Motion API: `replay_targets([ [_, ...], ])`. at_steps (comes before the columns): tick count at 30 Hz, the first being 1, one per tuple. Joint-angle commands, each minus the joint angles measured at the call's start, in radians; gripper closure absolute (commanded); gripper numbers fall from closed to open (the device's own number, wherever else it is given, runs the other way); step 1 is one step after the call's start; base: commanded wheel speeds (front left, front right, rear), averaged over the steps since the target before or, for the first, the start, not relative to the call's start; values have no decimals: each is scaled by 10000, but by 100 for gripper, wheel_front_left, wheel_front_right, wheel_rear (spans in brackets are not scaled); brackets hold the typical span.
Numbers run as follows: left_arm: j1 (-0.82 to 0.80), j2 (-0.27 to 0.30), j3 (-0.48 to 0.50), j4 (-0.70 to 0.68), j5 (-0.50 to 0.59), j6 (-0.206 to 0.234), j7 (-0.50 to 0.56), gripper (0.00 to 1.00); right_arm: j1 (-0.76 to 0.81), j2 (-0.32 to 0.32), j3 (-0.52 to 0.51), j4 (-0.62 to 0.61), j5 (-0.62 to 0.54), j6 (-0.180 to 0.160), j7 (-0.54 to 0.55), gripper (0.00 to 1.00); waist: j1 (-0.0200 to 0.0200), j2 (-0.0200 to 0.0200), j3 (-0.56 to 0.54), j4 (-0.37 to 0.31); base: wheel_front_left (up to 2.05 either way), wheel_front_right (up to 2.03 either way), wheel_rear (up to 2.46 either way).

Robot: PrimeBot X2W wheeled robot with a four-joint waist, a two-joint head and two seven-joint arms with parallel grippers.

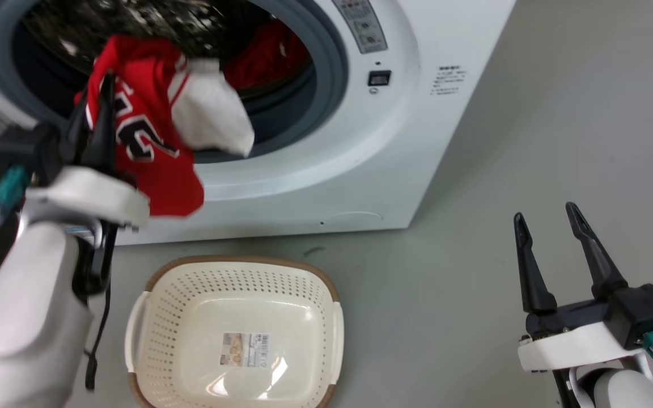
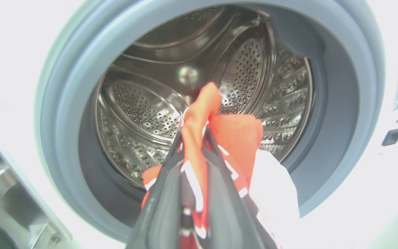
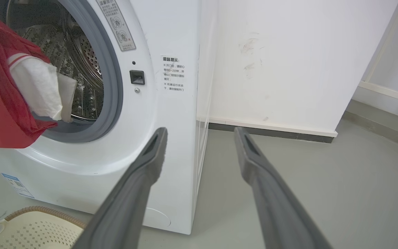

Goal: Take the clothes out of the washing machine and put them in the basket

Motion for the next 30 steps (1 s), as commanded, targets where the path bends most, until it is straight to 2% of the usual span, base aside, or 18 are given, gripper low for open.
replay_targets([
  [1, 437, 51, 132, -401, -40, 122, -47, 100, 124, 9, -4, 15, -96, -10, -21, 0, 3, 0, -277, 255, 0, 0, 0],
  [7, 2407, 258, 517, -2374, -308, 578, -16, 100, 409, 9, -193, 29, -134, -10, -21, 0, 3, 0, -545, 669, 0, 0, 0],
  [12, 3872, 273, 301, -2962, -554, 726, 358, 100, 540, 8, -181, 127, -231, -10, -21, 0, 3, 0, -632, 1020, 0, 0, 0],
  [19, 4093, -157, -189, -1746, -583, 437, 247, 100, 344, 9, -154, 53, -397, -10, -21, 0, 3, 0, -197, 1120, 0, 0, 0],
  [30, 2627, -1140, -737, 1225, 132, -454, -45, 100, -59, 9, -354, -209, -735, -10, -21, 0, 3, 0, 1505, 960, 0, 0, 0],
])
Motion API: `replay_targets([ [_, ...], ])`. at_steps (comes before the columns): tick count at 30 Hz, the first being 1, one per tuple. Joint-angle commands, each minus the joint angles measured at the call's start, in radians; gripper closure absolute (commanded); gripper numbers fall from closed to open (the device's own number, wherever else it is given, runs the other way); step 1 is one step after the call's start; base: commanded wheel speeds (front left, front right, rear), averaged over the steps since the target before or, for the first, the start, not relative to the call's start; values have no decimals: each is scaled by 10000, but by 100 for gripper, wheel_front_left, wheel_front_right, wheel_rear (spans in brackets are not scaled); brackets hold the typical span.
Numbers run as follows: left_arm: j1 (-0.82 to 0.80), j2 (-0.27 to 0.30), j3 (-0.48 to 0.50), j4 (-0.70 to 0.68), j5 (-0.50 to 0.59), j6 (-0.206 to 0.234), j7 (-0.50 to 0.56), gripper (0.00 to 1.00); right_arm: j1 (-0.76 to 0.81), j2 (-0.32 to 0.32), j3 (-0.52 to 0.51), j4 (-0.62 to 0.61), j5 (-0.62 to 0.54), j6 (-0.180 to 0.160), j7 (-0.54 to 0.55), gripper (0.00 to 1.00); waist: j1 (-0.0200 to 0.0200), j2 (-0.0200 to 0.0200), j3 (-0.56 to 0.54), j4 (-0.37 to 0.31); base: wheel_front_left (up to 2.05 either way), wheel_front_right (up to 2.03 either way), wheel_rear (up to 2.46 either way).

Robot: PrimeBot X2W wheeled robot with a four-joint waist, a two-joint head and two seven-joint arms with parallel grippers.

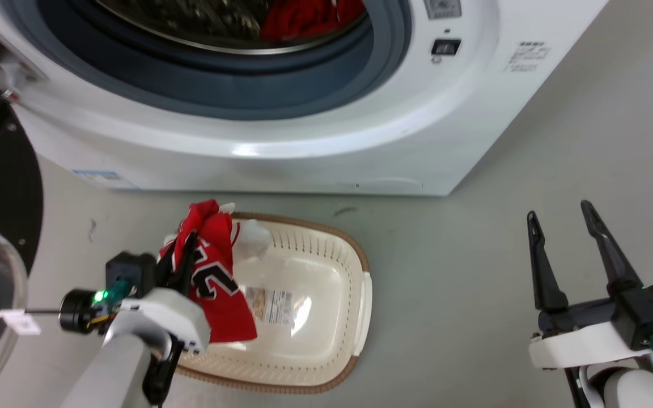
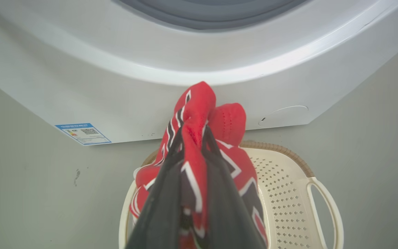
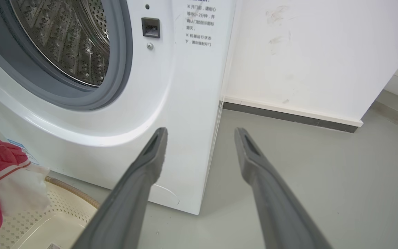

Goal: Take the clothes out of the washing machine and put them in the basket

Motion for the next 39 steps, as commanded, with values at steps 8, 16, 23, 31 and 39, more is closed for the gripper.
replay_targets([
  [8, -1573, -737, 117, 1779, 878, -554, -65, 100, -579, 9, -258, -587, -238, -10, -21, 0, -1, 0, 2029, -194, 0, 0, 0],
  [16, -2891, -1245, 295, 3355, 1509, -809, -66, 100, -937, 11, -735, -1102, -364, -10, -21, 0, -1, 0, 3508, -298, 0, 0, 0],
  [23, -3631, -1490, 679, 4363, 1834, -805, -56, 100, -1088, 11, -1025, -1457, -328, -10, -21, 0, -1, 0, 4312, -340, 0, 0, 0],
  [31, -3986, -1622, 1239, 5447, 1820, -560, -56, 23, -1162, 9, -999, -1554, -306, -10, -21, 0, -1, 0, 4574, -361, 0, 0, 0],
  [39, -3721, -1774, 1346, 5347, 2047, -771, -57, 0, -1262, 9, -920, -1281, -358, -10, -21, 0, -1, 0, 4094, -232, 0, 0, 0],
])
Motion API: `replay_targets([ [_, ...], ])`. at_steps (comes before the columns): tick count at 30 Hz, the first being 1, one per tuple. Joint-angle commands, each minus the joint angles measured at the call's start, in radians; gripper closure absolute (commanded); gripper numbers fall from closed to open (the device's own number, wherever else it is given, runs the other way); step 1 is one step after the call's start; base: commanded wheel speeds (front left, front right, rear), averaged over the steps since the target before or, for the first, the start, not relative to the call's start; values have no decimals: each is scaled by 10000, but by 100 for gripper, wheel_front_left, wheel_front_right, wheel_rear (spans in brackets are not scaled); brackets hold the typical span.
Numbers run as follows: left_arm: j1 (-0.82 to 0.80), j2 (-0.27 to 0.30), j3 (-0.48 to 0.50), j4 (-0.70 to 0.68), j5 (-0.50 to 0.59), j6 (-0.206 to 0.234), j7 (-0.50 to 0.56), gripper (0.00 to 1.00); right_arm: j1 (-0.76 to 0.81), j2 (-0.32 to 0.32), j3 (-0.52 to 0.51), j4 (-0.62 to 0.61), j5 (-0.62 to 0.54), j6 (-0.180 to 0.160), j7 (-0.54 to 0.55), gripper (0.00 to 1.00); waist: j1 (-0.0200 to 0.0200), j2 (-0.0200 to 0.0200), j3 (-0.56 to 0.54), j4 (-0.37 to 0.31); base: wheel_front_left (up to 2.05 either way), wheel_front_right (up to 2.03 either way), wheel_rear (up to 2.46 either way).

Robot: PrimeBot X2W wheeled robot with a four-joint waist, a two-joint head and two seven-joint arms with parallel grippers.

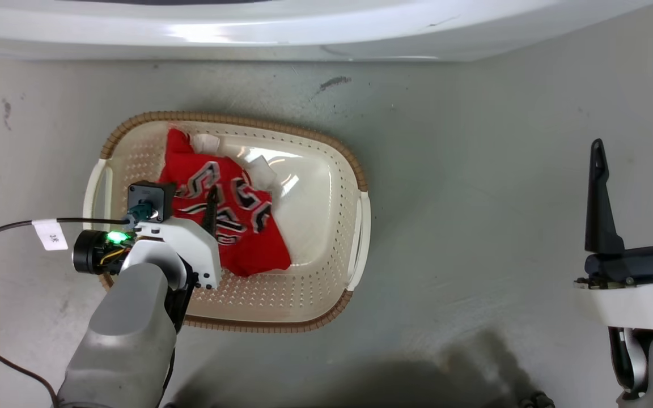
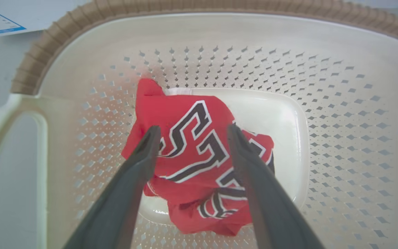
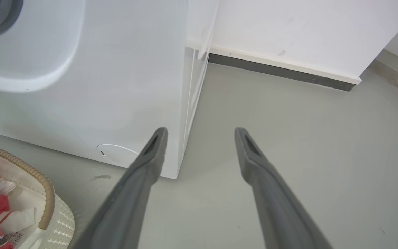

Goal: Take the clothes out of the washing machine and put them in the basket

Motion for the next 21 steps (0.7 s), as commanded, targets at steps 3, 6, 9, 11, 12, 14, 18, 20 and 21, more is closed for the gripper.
replay_targets([
  [3, 466, -82, 18, -408, 159, -198, -24, 0, -184, 9, 105, 204, 35, -10, -21, 0, -1, 0, -685, 45, 0, 0, 0],
  [6, 877, -101, -368, -711, 343, -424, -23, 0, -171, 11, 192, 384, 104, -10, -22, 0, -1, 0, -1222, 55, 0, 0, 0],
  [9, 1302, -53, -391, -1174, 93, -478, -24, 0, -104, 9, 276, 580, 187, -10, -21, 0, -1, 0, -1762, 57, 0, 0, 0],
  [11, 1483, -68, -459, -1357, -10, -484, -23, 0, -78, 11, 317, 642, 228, -10, -21, 0, -1, 0, -1933, 41, 0, 0, 0],
  [12, 1649, -56, -540, -1558, -135, -489, -23, 0, -45, 9, 325, 692, 285, -10, -21, 0, -1, 0, -2096, 27, 0, 0, 0],
  [14, 1912, 68, -728, -1932, -334, -494, -23, 0, 28, 9, 302, 810, 406, -10, -21, 0, -1, 0, -2373, 3, 0, 0, 0],
  [18, 2329, 394, -1104, -2648, -686, -497, -23, 0, 162, 9, 437, 1004, 496, -10, -21, 0, -1, 0, -2862, -135, 0, 0, 0],
  [20, 2449, 555, -1142, -3036, -800, -497, -23, 0, 228, 8, 436, 1014, 587, -10, -21, 0, -1, 0, -3027, -220, 0, 0, 0],
  [21, 2446, 662, -1079, -3188, -814, -498, -25, 0, 254, 9, 424, 1018, 626, -10, -21, 0, -1, 0, -3085, -261, 0, 0, 0],
])
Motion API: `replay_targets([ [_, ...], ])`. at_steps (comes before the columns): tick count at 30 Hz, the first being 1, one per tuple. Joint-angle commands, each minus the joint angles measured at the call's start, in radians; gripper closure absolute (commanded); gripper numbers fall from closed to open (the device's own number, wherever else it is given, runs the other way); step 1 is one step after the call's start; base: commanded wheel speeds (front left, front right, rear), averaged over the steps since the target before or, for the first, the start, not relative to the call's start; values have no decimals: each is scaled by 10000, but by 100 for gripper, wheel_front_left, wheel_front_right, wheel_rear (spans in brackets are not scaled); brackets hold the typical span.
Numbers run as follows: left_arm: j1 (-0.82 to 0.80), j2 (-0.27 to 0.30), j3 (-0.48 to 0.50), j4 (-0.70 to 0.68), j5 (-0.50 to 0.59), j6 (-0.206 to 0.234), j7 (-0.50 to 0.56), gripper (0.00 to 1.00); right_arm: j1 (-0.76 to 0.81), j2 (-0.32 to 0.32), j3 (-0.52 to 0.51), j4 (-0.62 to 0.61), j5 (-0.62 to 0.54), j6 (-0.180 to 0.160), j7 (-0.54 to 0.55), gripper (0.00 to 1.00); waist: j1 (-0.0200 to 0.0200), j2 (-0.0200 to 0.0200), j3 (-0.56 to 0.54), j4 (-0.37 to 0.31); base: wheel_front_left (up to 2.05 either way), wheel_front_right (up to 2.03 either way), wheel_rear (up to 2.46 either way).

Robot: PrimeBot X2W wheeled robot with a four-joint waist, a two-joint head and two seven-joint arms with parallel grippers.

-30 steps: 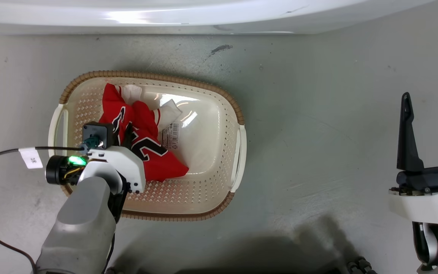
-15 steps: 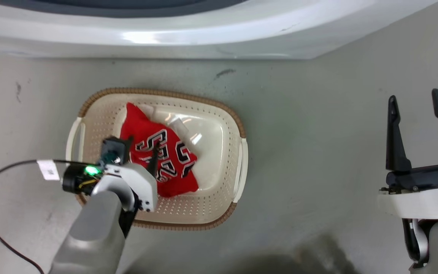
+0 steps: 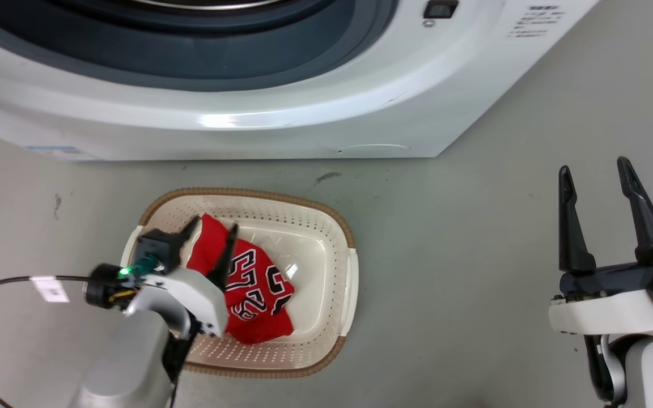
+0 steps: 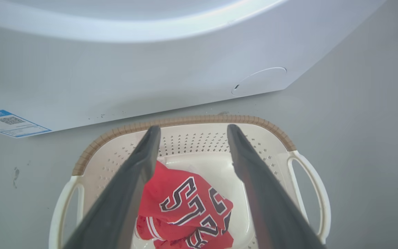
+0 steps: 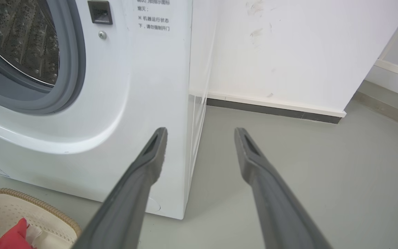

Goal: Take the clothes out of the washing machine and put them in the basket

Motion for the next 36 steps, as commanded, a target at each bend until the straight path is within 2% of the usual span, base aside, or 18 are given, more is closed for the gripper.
replay_targets([
  [1, -17, 128, 150, -165, -7, 0, -26, 0, 114, 11, -17, 6, 66, -10, -21, 0, 1, 0, -178, -166, 0, 0, 0],
  [9, -903, 969, 431, -1286, 242, 6, -25, 0, 193, 9, 140, -17, 382, -10, -21, 0, 1, 0, 25, -853, 0, 0, 0],
  [13, -2147, 1305, 424, -1723, 56, 8, 175, 0, 241, 12, 82, -17, 574, -10, -21, 0, 1, 0, 284, -1175, 0, 0, 0],
  [15, -2813, 1479, 261, -1983, 59, 5, 642, 0, 232, 11, 141, -75, 689, -10, -21, 0, 1, 0, 449, -1345, 0, 0, 0],
  [16, -3150, 1579, 204, -2144, 49, 5, 936, 0, 210, 11, 177, -93, 733, -10, -21, 0, 1, 0, 535, -1436, 0, 0, 0],
  [17, -3903, 1834, 5, -2419, -38, 7, 1761, 0, 153, 9, 220, -126, 884, -10, -21, 0, 1, 0, 698, -1628, 0, 0, 0],
  [19, -4764, 2106, -210, -2571, -129, 7, 2685, 0, 64, 14, 288, -151, 1021, -10, -21, 0, 1, 0, 920, -1838, 0, 0, 0],
  [24, -6796, 2821, -1037, -2071, -352, 5, 5100, 0, -127, 9, 572, -138, 1403, -10, -21, 0, 1, 0, 1536, -2484, 0, 0, 0],
  [29, -8370, 3460, -1522, -1308, -790, 5, 7006, 0, -174, 14, 846, -91, 1863, -10, -21, 0, 1, 0, 2081, -3260, 0, 0, 0],
  [36, -10081, 3976, -1405, -81, -1020, 92, 9026, 0, -147, 18, 1353, -52, 2452, -10, -20, 0, 1, 0, 2758, -4205, 0, 0, 0],
])
